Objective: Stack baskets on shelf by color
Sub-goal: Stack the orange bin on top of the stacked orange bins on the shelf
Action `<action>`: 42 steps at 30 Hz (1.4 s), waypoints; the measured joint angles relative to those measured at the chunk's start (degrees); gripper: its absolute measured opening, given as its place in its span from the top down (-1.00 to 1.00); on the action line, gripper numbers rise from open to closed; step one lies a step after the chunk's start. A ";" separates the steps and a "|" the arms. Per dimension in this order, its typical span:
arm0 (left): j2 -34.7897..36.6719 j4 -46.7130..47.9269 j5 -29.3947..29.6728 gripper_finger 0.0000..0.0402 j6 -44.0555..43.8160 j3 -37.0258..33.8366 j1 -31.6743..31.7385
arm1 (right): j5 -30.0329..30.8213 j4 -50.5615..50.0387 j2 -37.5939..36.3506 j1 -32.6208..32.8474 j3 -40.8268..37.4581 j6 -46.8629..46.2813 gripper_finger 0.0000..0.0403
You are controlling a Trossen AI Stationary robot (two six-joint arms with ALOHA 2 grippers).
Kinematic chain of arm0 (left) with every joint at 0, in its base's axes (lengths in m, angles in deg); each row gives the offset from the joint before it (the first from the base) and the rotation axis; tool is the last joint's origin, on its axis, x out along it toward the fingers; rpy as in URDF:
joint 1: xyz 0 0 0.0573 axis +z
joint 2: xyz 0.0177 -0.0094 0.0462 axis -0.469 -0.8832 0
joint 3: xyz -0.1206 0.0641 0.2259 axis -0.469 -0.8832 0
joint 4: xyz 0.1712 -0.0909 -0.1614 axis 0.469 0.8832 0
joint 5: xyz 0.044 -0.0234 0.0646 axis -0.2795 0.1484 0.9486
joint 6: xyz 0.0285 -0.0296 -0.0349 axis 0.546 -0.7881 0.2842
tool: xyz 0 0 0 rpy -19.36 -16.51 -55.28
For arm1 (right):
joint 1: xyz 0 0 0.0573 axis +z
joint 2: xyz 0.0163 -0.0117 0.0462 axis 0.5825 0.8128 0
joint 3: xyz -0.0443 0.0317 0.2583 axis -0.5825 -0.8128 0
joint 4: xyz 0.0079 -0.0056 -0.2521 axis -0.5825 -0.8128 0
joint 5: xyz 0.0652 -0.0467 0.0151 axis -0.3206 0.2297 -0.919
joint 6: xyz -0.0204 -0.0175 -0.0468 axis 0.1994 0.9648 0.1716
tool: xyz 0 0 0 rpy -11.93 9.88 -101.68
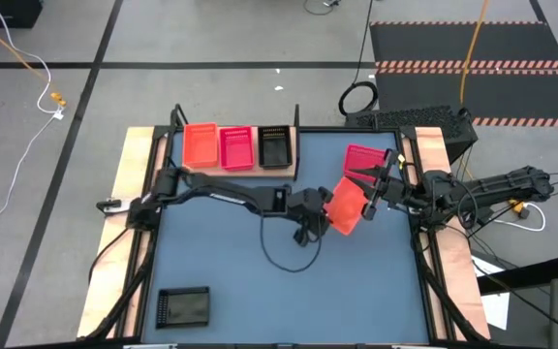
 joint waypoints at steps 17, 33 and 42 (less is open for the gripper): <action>28.96 65.51 35.80 0.98 -26.51 -0.51 -8.93 | 0.00 0.44 0.00 0.02 0.00 -2.48 0.67; 63.57 55.28 31.72 0.98 -13.24 -35.01 14.47 | 0.00 0.43 0.01 0.02 0.00 -1.68 0.67; 65.96 48.52 25.25 0.98 -4.04 -44.63 29.88 | 0.00 2.24 0.00 0.02 0.01 -0.98 0.67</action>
